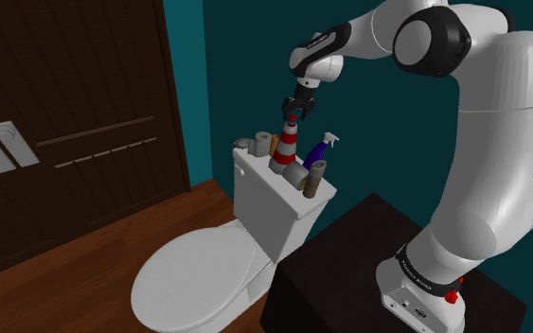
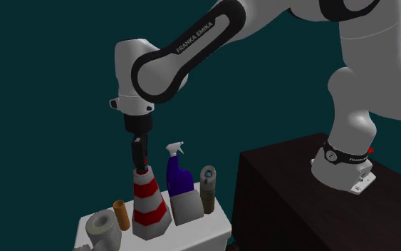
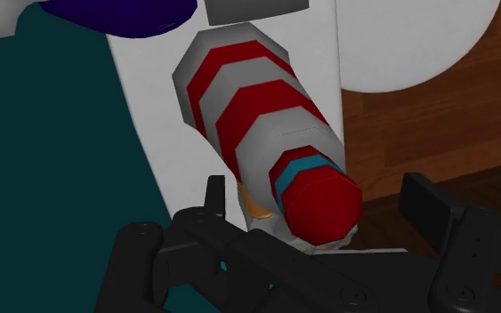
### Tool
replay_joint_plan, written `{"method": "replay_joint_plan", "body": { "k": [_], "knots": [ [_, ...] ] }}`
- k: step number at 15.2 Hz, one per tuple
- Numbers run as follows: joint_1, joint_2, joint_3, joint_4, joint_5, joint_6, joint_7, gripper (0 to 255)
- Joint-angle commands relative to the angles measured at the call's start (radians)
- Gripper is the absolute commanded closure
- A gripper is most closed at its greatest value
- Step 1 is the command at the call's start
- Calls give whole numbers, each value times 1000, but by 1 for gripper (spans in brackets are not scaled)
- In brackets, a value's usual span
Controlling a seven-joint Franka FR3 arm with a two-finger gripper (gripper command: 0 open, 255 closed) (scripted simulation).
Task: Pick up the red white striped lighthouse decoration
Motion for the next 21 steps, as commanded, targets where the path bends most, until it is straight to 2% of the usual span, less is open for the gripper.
{"method": "replay_joint_plan", "body": {
  "k": [1,2,3,12,21],
  "knots": [
    [-1,12,2,-4,4,16,-4,0],
    [-1,12,2,-3,4,16,-4,0],
    [0,11,2,-5,4,16,-3,255],
    [-1,12,2,-3,4,16,-4,255],
    [5,-52,-9,24,-18,-74,20,255]
  ]
}}
